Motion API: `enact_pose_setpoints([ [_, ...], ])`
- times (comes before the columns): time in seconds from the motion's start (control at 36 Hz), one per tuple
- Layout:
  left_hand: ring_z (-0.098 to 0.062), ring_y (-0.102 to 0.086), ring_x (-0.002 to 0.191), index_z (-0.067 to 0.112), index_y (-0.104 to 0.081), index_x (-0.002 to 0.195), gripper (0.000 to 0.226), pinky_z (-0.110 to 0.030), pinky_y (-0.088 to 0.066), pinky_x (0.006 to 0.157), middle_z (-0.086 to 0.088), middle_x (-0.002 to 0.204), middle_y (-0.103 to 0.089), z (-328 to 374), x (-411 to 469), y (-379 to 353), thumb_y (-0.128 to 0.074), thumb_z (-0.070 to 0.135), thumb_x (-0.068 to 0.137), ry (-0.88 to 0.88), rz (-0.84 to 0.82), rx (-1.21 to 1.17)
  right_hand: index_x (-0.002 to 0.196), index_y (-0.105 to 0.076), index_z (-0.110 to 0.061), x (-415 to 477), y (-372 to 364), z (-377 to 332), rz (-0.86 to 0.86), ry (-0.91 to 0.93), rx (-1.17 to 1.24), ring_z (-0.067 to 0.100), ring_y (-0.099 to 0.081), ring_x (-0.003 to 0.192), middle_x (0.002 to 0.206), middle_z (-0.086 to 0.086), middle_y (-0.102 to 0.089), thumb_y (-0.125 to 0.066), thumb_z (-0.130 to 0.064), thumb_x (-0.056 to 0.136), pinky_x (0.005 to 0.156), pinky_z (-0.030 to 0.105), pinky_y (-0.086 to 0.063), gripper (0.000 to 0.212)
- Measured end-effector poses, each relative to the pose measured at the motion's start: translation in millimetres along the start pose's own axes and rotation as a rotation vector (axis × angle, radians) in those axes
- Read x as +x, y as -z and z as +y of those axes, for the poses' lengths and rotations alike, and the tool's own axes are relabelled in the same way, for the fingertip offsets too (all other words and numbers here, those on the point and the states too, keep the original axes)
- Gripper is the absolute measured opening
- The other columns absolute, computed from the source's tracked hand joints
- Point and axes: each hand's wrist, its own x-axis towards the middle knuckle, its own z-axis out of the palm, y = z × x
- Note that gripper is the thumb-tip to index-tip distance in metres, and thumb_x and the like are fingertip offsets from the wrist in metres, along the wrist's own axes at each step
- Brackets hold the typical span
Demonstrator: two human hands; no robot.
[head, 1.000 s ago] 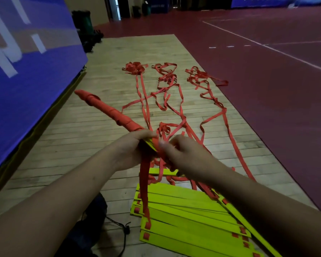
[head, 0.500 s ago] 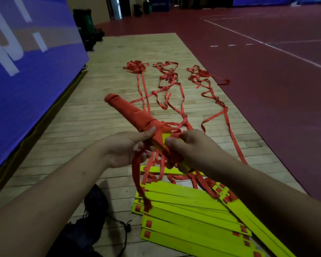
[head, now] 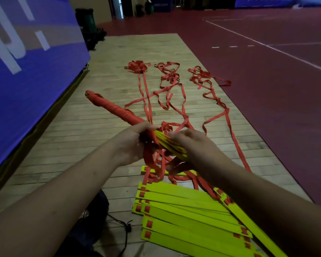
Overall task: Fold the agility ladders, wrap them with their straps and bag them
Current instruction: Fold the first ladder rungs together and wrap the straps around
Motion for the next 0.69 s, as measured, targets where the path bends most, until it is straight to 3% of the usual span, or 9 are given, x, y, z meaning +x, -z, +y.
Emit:
enact_pose_setpoints([
  [0.06,-0.013,-0.063,0.059,0.009,-0.062,0.089,0.019,-0.026,-0.05,0.063,-0.002,0.071,-0.064,1,-3,1,-0.061,0.028,0.088,-0.019,-0.077,0.033,0.109,-0.064,-0.001,-3,4,-8,-0.165,-0.179,0.327,0.023,-0.068,0.061,0.092,0.018,-0.07,-0.054,-0.028,0.101,0.057,0.032,-0.06,0.03],
  [0.14,-0.017,-0.062,0.078,0.007,-0.064,0.1,0.034,-0.029,-0.047,0.078,-0.006,0.085,-0.065,0,-3,7,-0.073,0.033,0.081,-0.052,-0.133,0.051,0.099,-0.065,-0.001,-5,7,-13,-0.293,-0.282,0.496,0.015,-0.061,0.051,0.08,0.014,-0.068,-0.055,-0.023,0.096,0.047,0.024,-0.053,0.024],
  [0.17,-0.017,-0.06,0.08,0.007,-0.064,0.099,0.034,-0.03,-0.046,0.077,-0.007,0.088,-0.063,0,-3,8,-0.074,0.034,0.08,-0.05,-0.134,0.045,0.098,-0.063,-0.001,-6,8,-14,-0.305,-0.274,0.507,0.014,-0.059,0.05,0.076,0.012,-0.066,-0.056,-0.021,0.097,0.044,0.023,-0.051,0.021],
  [0.25,-0.011,-0.06,0.064,0.012,-0.067,0.085,0.023,-0.021,-0.047,0.057,-0.002,0.073,-0.062,-1,-3,9,-0.069,0.035,0.084,-0.025,-0.101,0.046,0.1,-0.059,-0.001,-4,8,-13,-0.288,-0.18,0.427,0.015,-0.057,0.053,0.072,0.009,-0.059,-0.054,-0.015,0.099,0.044,0.023,-0.048,0.015],
  [0.36,-0.01,-0.055,0.056,0.011,-0.073,0.066,0.03,-0.016,-0.046,0.048,-0.001,0.064,-0.055,-4,-3,4,-0.066,0.035,0.082,0.064,-0.076,0.043,0.097,-0.057,-0.003,-5,6,-7,-0.1,0.018,-0.072,0.021,-0.059,0.056,0.075,0.013,-0.061,-0.056,-0.012,0.101,0.045,0.029,-0.051,0.01],
  [0.44,-0.012,-0.053,0.06,0.006,-0.069,0.082,0.048,-0.021,-0.045,0.057,-0.001,0.061,-0.054,-9,-2,-4,-0.06,0.053,0.087,0.129,-0.081,0.094,0.098,-0.056,-0.011,-4,0,1,-0.034,0.123,-0.489,0.024,-0.064,0.062,0.081,0.013,-0.062,-0.057,-0.019,0.102,0.05,0.034,-0.055,0.009],
  [0.53,-0.015,-0.055,0.057,0.011,-0.062,0.071,0.058,-0.026,-0.043,0.061,-0.002,0.057,-0.056,-15,0,-15,-0.056,0.067,0.083,0.145,-0.066,0.139,0.115,-0.05,-0.011,-1,-9,12,0.031,0.242,-0.971,0.027,-0.067,0.087,0.102,0.01,-0.064,-0.055,-0.022,0.102,0.064,0.038,-0.051,0.018],
  [0.61,-0.015,-0.061,0.054,0.013,-0.065,0.069,0.035,-0.029,-0.048,0.066,-0.004,0.065,-0.063,-21,3,-22,-0.068,0.042,0.088,0.105,0.013,0.197,0.136,-0.037,-0.011,-1,-15,22,0.063,0.331,-1.187,0.024,-0.062,0.091,0.113,0.008,-0.064,-0.053,-0.02,0.103,0.064,0.032,-0.042,0.038],
  [0.69,-0.015,-0.058,0.049,0.011,-0.059,0.072,0.021,-0.023,-0.049,0.052,-0.004,0.058,-0.058,-19,3,-18,-0.06,0.017,0.092,0.086,0.065,0.198,0.134,-0.044,-0.016,-1,-8,14,-0.083,0.335,-1.139,0.023,-0.065,0.093,0.111,0.006,-0.067,-0.054,-0.053,0.099,0.072,0.036,-0.05,0.052],
])
